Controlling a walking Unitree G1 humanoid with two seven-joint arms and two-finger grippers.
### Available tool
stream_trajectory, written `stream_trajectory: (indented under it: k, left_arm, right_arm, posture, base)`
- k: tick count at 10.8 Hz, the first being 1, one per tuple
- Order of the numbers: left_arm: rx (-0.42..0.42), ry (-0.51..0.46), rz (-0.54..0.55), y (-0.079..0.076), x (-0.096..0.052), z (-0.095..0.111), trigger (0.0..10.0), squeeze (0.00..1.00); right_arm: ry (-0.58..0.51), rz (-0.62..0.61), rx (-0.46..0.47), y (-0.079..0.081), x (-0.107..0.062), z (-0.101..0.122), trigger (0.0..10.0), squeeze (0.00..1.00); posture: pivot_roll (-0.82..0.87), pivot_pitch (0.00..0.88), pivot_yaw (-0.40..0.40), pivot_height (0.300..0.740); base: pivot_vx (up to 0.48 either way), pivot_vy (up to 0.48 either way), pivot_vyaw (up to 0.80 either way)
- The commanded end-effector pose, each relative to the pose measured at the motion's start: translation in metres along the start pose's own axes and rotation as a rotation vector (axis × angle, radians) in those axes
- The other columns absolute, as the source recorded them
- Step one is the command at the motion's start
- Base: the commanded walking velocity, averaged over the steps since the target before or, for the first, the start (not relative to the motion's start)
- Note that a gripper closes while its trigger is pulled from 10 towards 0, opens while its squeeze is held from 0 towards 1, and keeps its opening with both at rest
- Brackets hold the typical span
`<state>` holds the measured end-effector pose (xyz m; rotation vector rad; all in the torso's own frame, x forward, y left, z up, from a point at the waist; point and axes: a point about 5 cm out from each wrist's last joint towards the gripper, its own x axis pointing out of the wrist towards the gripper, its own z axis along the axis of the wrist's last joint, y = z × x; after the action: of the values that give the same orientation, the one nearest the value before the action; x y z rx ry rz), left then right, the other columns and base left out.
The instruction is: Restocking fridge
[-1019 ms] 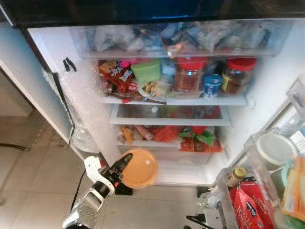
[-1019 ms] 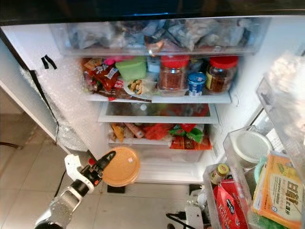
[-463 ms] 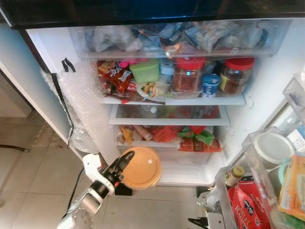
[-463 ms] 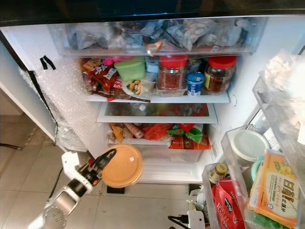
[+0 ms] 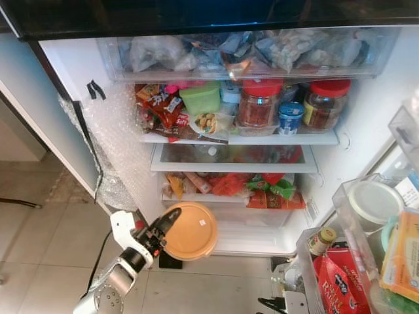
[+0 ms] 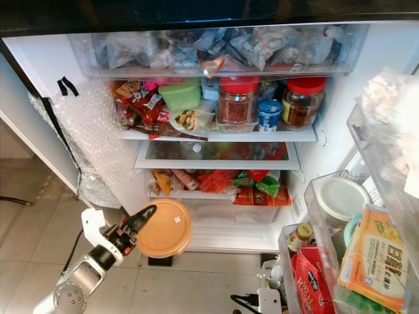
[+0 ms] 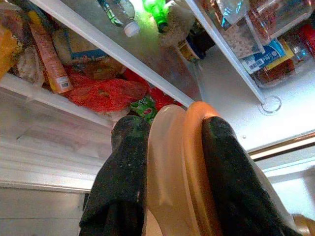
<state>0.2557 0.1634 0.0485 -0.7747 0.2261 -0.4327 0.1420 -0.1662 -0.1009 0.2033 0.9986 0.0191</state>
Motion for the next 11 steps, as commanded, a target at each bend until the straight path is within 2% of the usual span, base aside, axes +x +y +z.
stream_trajectory:
  k: [1,4,11]
  left_arm:
    - [0.005,-0.009,0.001,0.0006,-0.0018,0.0050,10.0,0.00]
    - [0.005,-0.003,0.005,0.0021,-0.0019,0.0058,10.0,0.00]
    - [0.000,0.004,0.005,0.0004,0.0003,0.0022,10.0,0.00]
  right_arm:
    - [0.019,0.003,0.003,0.0019,-0.0011,-0.0070,10.0,0.00]
    - [0.020,0.001,0.001,0.0021,-0.0009,-0.0068,10.0,0.00]
    - [0.016,-0.007,0.014,0.0007,-0.0010,-0.0061,10.0,0.00]
  posture:
    - [0.06,0.083,0.065,0.740]
    - [0.06,0.089,0.067,0.740]
    - [0.06,0.118,0.063,0.740]
  base:
    - [0.000,0.000,0.00]
    - [0.000,0.000,0.00]
    - [0.257,0.000,0.00]
